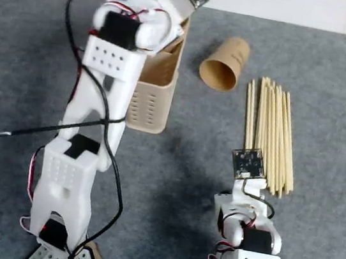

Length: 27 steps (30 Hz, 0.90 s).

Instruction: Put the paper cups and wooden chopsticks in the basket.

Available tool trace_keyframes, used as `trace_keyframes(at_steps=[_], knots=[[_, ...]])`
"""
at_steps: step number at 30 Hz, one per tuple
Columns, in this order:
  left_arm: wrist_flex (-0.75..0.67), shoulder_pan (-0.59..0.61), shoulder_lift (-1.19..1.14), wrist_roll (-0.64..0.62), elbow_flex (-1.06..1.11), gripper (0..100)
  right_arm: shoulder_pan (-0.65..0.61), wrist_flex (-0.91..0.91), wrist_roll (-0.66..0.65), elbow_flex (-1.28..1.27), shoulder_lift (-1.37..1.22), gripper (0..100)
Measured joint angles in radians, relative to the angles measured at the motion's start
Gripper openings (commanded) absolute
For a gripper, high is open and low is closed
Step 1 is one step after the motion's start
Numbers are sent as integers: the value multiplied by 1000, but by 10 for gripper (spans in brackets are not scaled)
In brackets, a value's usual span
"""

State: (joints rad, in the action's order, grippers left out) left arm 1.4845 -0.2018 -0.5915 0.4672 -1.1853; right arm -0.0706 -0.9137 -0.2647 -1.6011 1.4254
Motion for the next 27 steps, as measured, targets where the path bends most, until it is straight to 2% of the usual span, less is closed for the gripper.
trace_keyframes(at_steps=[8,14,17,20,23,27], knots=[[-3,-20,-61,-5,-20,104,0,0,0,0,0,202],[8,-21,25,-21,-155,98,0,0,0,0,0,202],[78,5,129,-104,-218,35,0,0,0,0,0,202],[226,20,236,-212,-229,11,0,0,0,0,0,202],[290,91,344,-308,-147,24,6,-9,0,3,0,202],[304,178,506,-342,118,25,15,-58,-41,109,-2,205]])
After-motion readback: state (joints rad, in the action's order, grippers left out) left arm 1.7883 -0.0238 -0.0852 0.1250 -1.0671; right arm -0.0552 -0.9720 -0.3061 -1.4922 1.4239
